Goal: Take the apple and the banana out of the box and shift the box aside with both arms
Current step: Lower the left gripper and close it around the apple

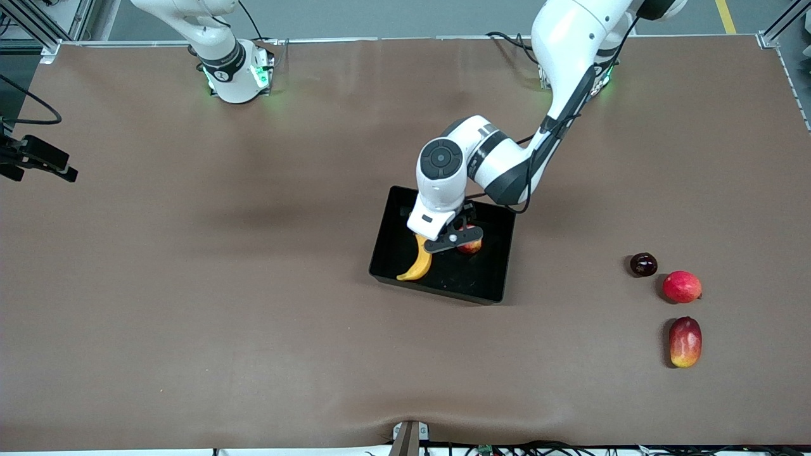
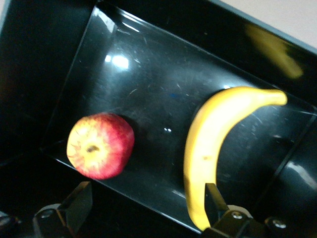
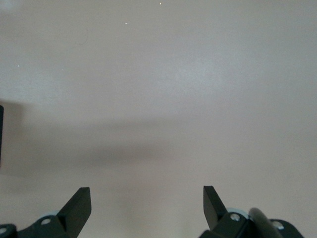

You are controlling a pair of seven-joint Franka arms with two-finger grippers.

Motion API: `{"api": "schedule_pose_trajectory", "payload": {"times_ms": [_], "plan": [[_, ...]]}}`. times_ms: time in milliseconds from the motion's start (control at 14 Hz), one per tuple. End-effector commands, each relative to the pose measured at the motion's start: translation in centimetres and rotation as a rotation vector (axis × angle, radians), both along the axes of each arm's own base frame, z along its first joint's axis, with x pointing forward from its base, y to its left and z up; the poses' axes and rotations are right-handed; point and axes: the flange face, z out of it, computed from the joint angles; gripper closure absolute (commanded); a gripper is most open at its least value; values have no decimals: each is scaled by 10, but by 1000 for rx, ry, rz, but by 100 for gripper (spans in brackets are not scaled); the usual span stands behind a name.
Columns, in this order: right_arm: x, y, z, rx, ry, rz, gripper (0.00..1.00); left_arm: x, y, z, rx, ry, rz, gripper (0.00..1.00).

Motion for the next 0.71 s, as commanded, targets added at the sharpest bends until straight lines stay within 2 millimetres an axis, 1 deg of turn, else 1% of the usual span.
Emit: {"api": "schedule_pose_trajectory", "payload": {"times_ms": [0, 214, 286, 500, 643], "plan": [[-1, -3, 4, -7, -5, -6, 0, 7, 18, -16, 51, -10, -6, 0], [0, -3, 2, -6, -2, -4, 0, 8, 32, -36, 88, 7, -9, 0], [0, -3, 2, -6, -2, -4, 0, 10, 41, -42, 96, 18, -1, 0], [2, -3, -1, -5, 4, -4, 0, 12, 42, -46, 86, 14, 5, 0], [4, -1, -2, -5, 6, 3, 0, 11, 44, -55, 93, 27, 5, 0]]}}
